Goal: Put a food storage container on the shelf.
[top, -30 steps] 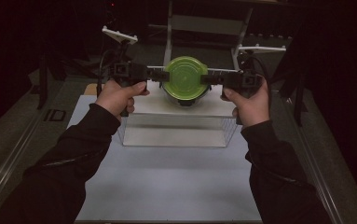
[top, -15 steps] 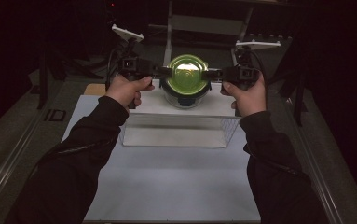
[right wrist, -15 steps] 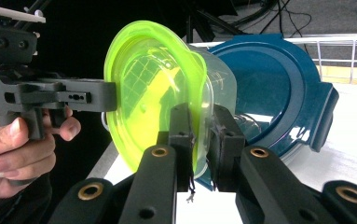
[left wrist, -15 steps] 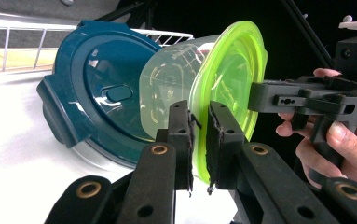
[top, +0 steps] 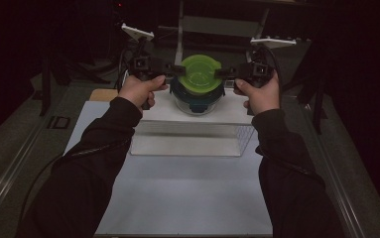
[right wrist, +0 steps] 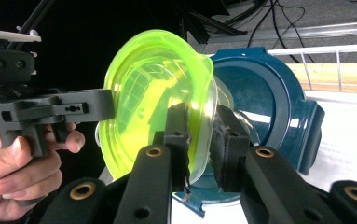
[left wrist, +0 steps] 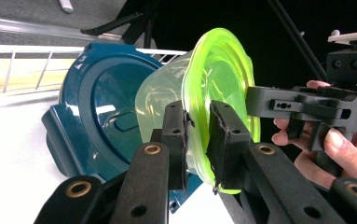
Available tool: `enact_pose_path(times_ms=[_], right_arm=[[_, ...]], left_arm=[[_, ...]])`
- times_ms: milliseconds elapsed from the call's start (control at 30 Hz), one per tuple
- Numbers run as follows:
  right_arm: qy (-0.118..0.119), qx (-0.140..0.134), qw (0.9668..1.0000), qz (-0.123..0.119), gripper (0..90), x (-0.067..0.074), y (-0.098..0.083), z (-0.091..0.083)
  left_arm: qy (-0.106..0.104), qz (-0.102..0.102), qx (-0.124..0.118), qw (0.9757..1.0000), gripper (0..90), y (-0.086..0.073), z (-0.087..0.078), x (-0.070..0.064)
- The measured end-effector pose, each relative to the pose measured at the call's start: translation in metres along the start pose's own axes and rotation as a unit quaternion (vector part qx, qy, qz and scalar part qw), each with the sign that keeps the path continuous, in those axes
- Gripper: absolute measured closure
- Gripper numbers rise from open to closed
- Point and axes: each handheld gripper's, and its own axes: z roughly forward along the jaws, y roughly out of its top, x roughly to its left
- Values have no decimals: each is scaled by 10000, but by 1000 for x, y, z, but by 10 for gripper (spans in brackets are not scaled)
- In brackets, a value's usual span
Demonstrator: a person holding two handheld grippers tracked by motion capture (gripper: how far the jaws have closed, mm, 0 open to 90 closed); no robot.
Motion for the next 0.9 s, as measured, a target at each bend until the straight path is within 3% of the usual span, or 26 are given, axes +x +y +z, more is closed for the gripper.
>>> enact_pose_path(times_ms=[267, 533, 633, 700, 900], right_arm=[[-138, 11, 9999, 72, 752, 0, 10, 7], [-193, -7, 9996, 204, 735, -8, 16, 13], [-224, -63, 9995, 231, 736, -10, 18, 14], [-220, -60, 9995, 226, 729, -10, 18, 15], [-104, -94, 9997, 183, 607, -8, 19, 12]], left_arm=[[80, -64, -95, 9999, 714, 2, 4, 6], [61, -122, -222, 9997, 670, 3, 11, 9], [104, -94, -220, 9997, 659, 4, 11, 8], [200, 43, -217, 9996, 642, 4, 11, 6], [157, -2, -393, 9991, 544, 4, 11, 5]])
